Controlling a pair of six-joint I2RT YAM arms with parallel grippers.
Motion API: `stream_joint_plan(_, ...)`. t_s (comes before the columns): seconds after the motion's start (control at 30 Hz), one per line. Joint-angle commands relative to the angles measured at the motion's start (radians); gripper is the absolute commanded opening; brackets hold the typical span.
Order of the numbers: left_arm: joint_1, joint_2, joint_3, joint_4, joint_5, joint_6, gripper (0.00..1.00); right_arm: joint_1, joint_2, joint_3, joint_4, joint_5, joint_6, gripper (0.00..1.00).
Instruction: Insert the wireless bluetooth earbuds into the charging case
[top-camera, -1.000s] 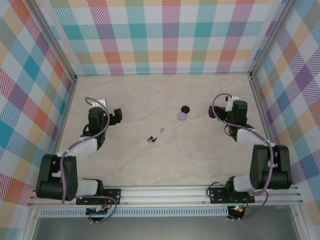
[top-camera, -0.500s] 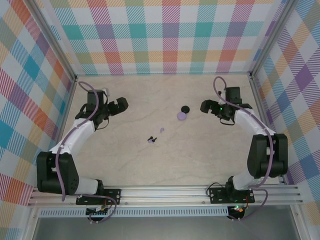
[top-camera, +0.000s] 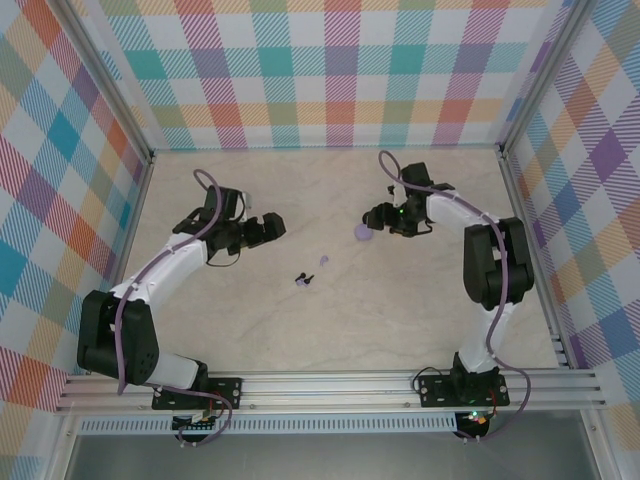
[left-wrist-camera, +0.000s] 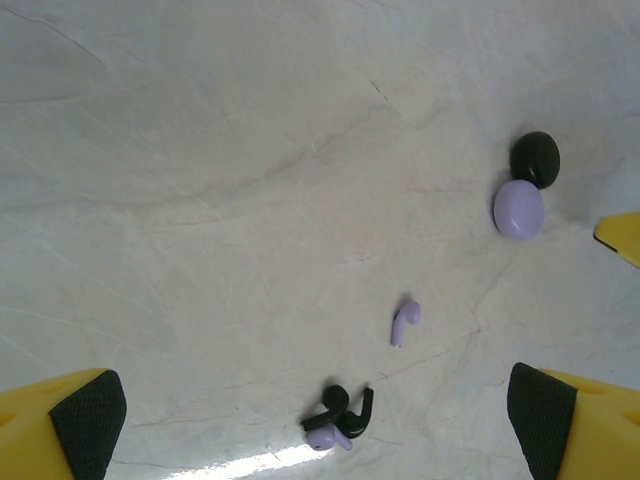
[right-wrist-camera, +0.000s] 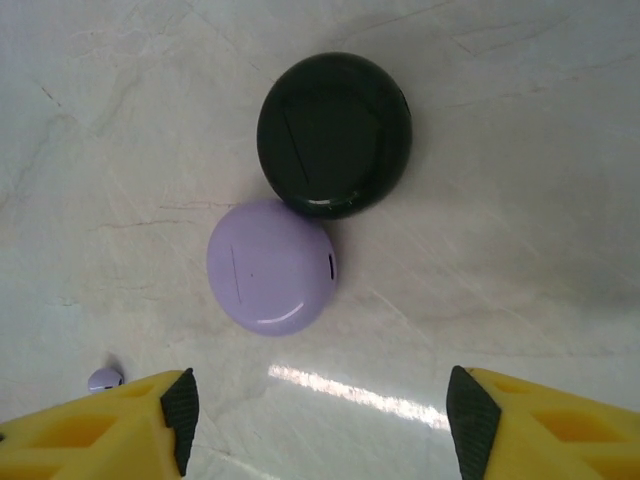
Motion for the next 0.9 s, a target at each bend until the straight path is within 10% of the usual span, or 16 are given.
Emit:
stream_joint_plan(0.0, -0.027, -0.002, 0.009, -0.028, 0.015, -0.020, 1.00, 0.012, 0.053, 0.069, -0.039, -0.040, -0.003, 0.65)
stream_joint_plan(0.87, -0.063, 0.008, 0.016, -0.028, 0.052, -0.019, 1.00, 0.087, 0.154, 0.128, -0.072, -0.183, 0.000, 0.60)
